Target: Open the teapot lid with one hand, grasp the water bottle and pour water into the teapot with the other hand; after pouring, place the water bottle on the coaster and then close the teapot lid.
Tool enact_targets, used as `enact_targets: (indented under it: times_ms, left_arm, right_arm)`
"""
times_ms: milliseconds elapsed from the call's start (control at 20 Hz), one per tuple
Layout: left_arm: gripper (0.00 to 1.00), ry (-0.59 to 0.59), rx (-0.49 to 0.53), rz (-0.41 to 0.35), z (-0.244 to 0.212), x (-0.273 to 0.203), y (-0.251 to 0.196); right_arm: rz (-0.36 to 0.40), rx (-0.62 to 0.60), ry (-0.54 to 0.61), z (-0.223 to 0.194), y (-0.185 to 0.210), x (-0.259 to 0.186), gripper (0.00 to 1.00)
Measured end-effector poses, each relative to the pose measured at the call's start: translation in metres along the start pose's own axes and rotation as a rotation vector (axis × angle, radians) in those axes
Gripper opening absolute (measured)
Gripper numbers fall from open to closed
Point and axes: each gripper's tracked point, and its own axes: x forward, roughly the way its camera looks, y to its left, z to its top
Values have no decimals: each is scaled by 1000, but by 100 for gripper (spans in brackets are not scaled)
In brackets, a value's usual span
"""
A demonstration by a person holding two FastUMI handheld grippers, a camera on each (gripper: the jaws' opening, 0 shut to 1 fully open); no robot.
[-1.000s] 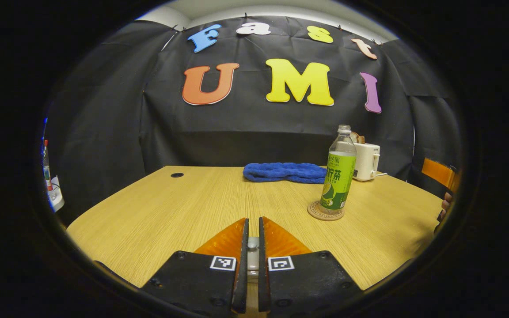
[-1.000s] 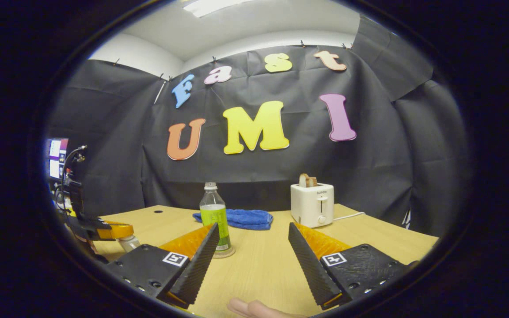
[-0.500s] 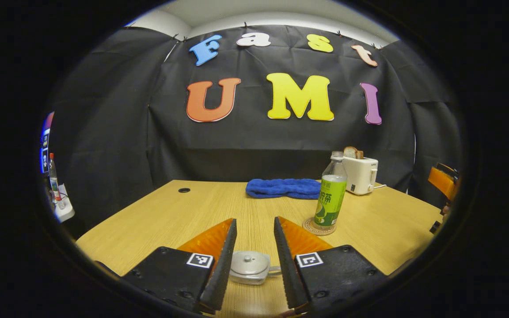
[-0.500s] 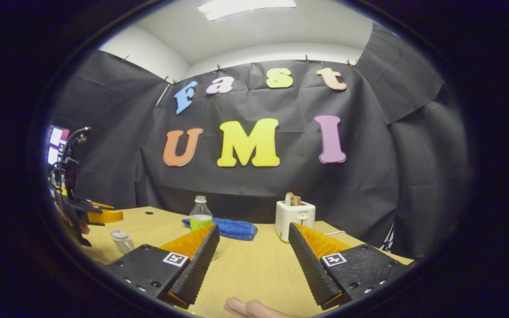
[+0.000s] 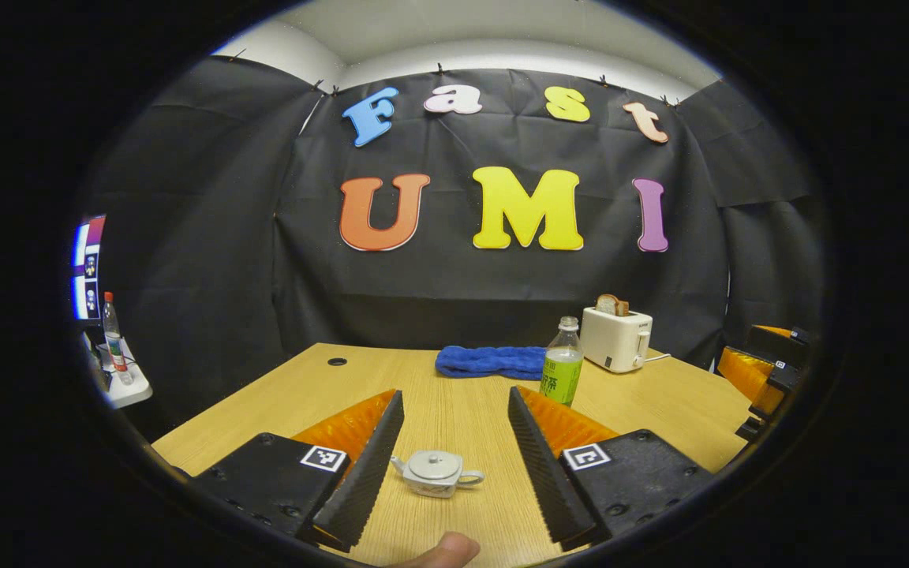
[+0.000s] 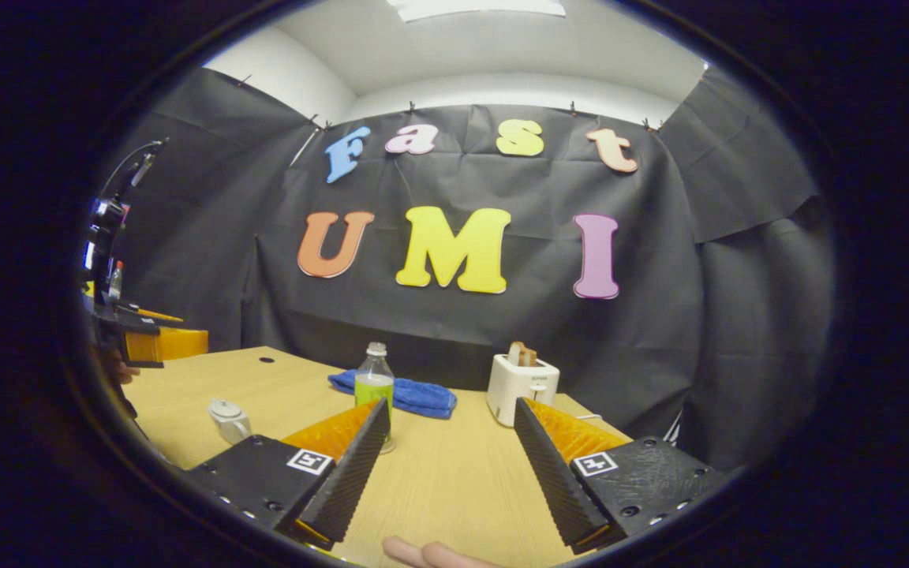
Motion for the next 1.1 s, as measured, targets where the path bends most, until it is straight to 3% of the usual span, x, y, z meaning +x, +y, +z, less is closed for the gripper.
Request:
enact_targets:
  times_ms: [100,400,550,1100]
  left_arm:
    - [100,-29,3,1,12,-15,-1]
    - [100,-38,15,-14,15,-45,-11]
    - [100,-13,62,-11,6,-58,-14]
    - [100,9,50,-44,-9,-76,-25]
  right_arm:
    - [7,19,-3,12,5,-15,94]
    - [-22,84,45,6,1,-52,94]
    - [-7,117,75,3,18,-70,95]
    - [21,23,55,14,48,-101,97]
